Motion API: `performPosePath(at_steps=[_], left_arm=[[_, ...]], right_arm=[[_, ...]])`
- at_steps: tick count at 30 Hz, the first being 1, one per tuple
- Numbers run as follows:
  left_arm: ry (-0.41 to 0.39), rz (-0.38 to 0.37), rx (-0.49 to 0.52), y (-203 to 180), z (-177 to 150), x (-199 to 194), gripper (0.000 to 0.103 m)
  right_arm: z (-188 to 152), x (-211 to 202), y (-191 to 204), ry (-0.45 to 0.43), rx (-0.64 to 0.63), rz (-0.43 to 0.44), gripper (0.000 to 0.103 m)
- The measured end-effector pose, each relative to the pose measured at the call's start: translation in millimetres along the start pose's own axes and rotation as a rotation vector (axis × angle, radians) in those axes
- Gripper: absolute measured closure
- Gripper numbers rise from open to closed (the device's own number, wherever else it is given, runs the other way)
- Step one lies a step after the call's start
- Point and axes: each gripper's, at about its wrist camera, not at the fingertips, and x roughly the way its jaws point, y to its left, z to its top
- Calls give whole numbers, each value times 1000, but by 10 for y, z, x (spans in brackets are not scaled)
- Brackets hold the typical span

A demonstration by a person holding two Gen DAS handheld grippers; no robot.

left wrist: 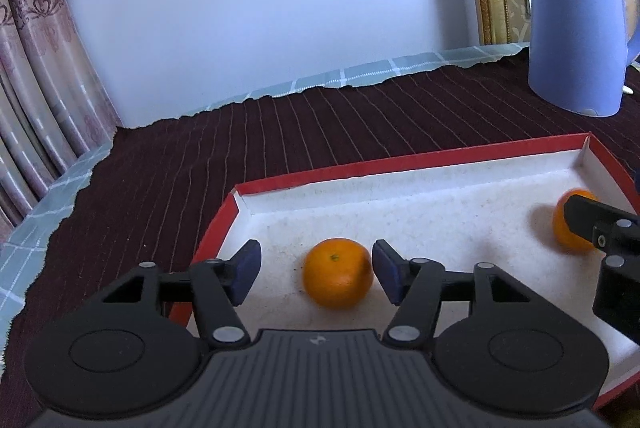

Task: Organize fruits
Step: 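Open the left tool to drop its mandarin in the tray while the right tool releases its mandarin, then withdraw both open tools from the tray back toward the fruit row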

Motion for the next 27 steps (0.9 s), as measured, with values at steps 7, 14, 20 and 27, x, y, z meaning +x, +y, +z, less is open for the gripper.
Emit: performPosePath(at_steps=[7, 14, 20, 27], left_arm=[[4, -14, -19, 39, -71, -123, 42], [-6, -26, -32, 106, -177, -290, 42], [-10, -37, -59, 208, -272, -405, 40], [-15, -39, -85, 308, -397, -526, 31]], right_arm=[[-25, -167, 1, -30, -1, 2, 26], [-69, -321, 45, -46, -6, 16, 14], [-129, -429, 52, -50, 2, 23, 6], [-221, -583, 64, -60, 14, 39, 2]])
